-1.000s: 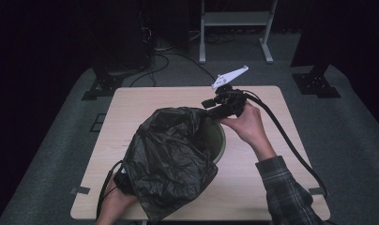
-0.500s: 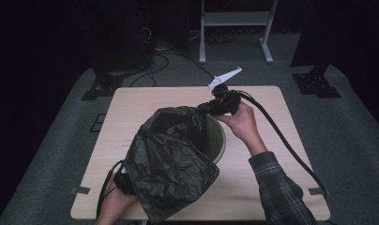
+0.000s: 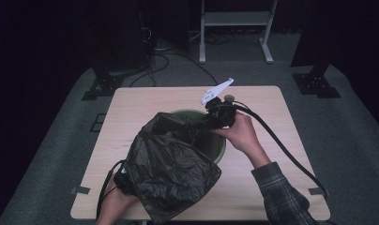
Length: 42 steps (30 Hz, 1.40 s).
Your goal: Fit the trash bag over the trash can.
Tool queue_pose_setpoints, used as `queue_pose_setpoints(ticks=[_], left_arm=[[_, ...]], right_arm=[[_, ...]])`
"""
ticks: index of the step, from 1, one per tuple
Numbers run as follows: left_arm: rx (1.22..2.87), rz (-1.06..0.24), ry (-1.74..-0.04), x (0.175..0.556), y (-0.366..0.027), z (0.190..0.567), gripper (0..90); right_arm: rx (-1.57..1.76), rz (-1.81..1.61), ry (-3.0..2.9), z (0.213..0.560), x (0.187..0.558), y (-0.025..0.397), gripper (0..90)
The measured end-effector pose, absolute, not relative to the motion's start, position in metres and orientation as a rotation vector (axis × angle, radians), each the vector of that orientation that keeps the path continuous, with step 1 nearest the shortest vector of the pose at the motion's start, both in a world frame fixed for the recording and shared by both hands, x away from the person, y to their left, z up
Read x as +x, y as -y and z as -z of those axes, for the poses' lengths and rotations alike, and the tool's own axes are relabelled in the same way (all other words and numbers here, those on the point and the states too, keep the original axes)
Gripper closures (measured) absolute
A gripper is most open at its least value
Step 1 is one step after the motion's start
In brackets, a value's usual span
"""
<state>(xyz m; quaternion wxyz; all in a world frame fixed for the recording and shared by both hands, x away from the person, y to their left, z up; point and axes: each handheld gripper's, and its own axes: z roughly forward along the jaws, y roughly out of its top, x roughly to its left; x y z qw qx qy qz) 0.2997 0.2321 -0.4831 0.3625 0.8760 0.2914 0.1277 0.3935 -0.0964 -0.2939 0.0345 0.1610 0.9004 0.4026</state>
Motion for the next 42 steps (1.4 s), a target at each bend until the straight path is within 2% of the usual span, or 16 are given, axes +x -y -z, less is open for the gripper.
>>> queue_pose_setpoints(ticks=[2,3,4,10,26,32,37,41,42], left_arm=[[2.255,-0.326,-0.751,0.300,-0.232,0.483,0.0],[2.255,-0.326,-0.751,0.300,-0.232,0.483,0.0],[2.255,-0.329,-0.752,0.300,-0.232,0.483,0.0],[2.256,-0.330,-0.749,0.300,-0.232,0.483,0.0],[2.256,-0.332,-0.752,0.300,-0.232,0.483,0.0],[2.255,-0.333,-0.754,0.299,-0.232,0.483,0.0],[2.255,-0.333,-0.755,0.299,-0.232,0.483,0.0],[2.255,-0.334,-0.755,0.299,-0.232,0.483,0.0],[2.255,-0.333,-0.756,0.299,-0.232,0.483,0.0]], right_arm=[[0.492,-1.222,-2.774,0.295,0.392,0.096,69.8],[0.492,-1.222,-2.774,0.295,0.392,0.096,69.8],[0.517,-1.242,-2.751,0.291,0.393,0.101,60.4],[0.554,-1.362,-2.697,0.273,0.384,0.120,54.5],[0.536,-1.519,-2.674,0.279,0.311,0.166,53.7],[0.530,-1.564,-2.678,0.286,0.287,0.171,54.3],[0.515,-1.594,-2.701,0.292,0.281,0.167,54.4],[0.506,-1.577,-2.739,0.297,0.282,0.160,60.3],[0.486,-1.563,-2.751,0.300,0.282,0.158,70.4]])
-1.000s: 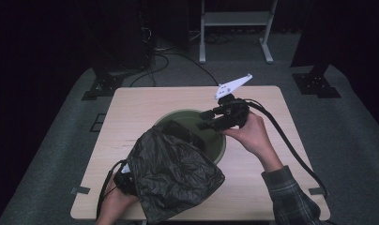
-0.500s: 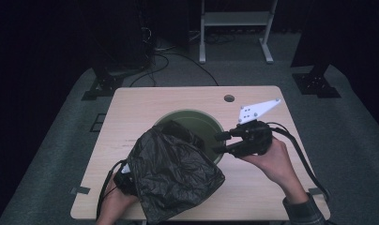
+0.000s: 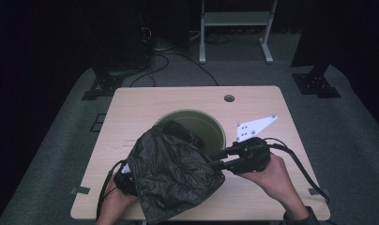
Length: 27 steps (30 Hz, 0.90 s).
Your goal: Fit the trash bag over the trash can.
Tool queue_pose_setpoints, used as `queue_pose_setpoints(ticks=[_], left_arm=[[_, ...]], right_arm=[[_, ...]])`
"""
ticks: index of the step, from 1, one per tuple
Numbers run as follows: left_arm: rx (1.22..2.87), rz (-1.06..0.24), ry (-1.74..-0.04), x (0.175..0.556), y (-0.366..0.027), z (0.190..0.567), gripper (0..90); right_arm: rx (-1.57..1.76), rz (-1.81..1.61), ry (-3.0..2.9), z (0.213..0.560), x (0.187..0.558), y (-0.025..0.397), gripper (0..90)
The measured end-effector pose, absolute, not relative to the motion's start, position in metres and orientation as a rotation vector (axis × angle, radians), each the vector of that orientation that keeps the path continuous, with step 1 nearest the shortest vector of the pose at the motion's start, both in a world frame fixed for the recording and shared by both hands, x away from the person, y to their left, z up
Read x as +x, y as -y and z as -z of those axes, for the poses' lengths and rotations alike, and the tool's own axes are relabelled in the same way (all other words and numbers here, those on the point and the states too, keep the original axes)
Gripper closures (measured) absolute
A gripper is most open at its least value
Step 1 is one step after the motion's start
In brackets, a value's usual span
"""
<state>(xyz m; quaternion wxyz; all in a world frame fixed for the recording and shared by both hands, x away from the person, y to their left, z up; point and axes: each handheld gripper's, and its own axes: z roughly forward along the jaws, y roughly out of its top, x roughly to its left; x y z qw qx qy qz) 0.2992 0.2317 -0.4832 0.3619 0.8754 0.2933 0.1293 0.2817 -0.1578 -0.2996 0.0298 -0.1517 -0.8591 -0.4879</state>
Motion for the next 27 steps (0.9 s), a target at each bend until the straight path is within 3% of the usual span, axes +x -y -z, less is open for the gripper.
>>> queue_pose_setpoints(ticks=[2,4,14,27], left_arm=[[2.255,-0.332,-0.755,0.299,-0.232,0.483,0.0],[2.255,-0.332,-0.755,0.299,-0.232,0.483,0.0],[2.247,-0.333,-0.761,0.299,-0.231,0.483,0.0],[2.248,-0.332,-0.760,0.299,-0.232,0.483,0.0]], right_arm=[[-0.450,1.515,2.647,0.300,0.281,0.158,83.5],[-0.450,1.518,2.666,0.300,0.281,0.158,89.6],[-0.556,1.554,2.729,0.292,0.305,0.177,89.7],[-0.806,1.588,2.757,0.292,0.389,0.199,89.8]])
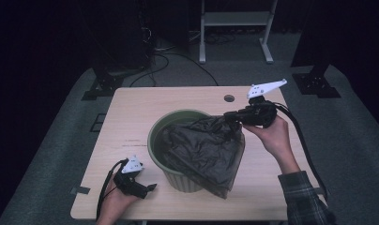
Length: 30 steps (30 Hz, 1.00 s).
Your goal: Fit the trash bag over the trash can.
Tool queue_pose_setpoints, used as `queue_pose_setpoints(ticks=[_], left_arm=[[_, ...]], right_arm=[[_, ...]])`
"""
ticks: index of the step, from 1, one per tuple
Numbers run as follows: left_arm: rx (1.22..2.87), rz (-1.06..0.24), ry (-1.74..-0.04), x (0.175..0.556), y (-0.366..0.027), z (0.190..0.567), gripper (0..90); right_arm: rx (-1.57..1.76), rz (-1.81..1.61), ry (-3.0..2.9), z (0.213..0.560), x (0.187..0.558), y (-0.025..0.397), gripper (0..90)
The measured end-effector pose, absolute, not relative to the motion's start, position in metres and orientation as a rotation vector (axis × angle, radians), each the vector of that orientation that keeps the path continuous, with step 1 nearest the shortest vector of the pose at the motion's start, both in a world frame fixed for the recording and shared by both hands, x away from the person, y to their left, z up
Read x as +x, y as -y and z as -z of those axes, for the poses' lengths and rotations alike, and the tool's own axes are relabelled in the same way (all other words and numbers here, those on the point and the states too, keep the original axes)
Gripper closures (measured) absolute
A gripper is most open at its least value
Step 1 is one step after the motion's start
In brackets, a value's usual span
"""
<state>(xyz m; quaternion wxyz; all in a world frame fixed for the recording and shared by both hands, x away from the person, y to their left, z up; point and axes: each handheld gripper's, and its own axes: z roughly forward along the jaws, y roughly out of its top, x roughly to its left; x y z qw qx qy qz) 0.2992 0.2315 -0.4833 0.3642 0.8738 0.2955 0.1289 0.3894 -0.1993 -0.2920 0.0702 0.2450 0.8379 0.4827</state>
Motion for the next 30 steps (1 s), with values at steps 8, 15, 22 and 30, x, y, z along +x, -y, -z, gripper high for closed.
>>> queue_pose_setpoints(ticks=[8,15,22,30], left_arm=[[2.251,-0.330,-0.753,0.299,-0.231,0.483,0.0],[2.251,-0.325,-0.741,0.298,-0.231,0.483,0.0],[2.262,-0.291,-0.739,0.294,-0.233,0.475,0.0],[2.214,-0.232,-0.664,0.278,-0.240,0.435,0.0]], right_arm=[[0.758,-1.450,-2.462,0.297,0.422,0.193,89.8],[0.772,-1.473,-2.417,0.296,0.427,0.191,71.1],[0.794,-1.478,-2.392,0.290,0.423,0.196,44.9],[0.842,-1.488,-2.383,0.286,0.424,0.199,17.7]])
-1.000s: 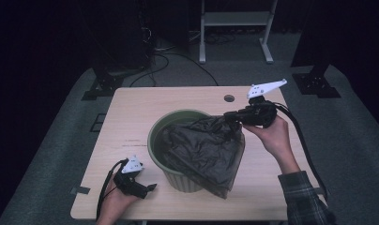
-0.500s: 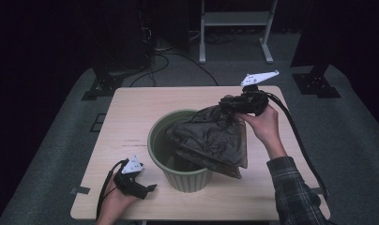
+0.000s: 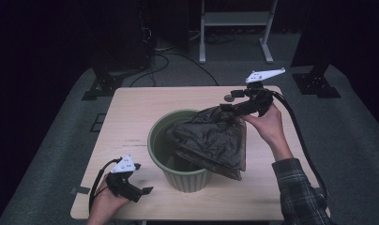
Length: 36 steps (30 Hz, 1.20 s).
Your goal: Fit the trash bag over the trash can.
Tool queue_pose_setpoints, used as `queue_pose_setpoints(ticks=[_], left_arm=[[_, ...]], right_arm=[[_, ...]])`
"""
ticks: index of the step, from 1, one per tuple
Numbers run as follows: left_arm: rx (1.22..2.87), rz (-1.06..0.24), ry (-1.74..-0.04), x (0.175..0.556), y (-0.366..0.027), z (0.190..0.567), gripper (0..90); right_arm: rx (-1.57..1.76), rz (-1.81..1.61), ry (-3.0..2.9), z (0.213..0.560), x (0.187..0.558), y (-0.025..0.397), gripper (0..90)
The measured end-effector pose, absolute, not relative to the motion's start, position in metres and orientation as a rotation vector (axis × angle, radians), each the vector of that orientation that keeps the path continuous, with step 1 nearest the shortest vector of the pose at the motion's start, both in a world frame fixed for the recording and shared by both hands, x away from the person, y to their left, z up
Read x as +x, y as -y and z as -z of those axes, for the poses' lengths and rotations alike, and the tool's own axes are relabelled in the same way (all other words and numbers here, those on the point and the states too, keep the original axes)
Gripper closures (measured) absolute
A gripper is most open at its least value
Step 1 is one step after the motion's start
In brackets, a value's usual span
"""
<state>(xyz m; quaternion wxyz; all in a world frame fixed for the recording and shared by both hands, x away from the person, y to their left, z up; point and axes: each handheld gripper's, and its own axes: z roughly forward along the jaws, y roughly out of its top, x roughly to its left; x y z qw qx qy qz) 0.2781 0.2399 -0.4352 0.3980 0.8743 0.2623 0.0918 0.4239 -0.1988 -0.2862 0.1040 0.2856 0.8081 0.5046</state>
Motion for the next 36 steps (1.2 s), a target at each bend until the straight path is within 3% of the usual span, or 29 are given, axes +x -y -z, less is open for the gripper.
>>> queue_pose_setpoints(ticks=[20,36], left_arm=[[2.125,-0.231,-0.418,0.270,-0.225,0.313,0.0],[2.121,-0.184,-0.144,0.283,-0.149,0.251,15.2]], right_arm=[[0.859,-1.507,-2.390,0.282,0.426,0.199,13.8],[0.879,-1.504,-2.402,0.284,0.428,0.198,13.8]])
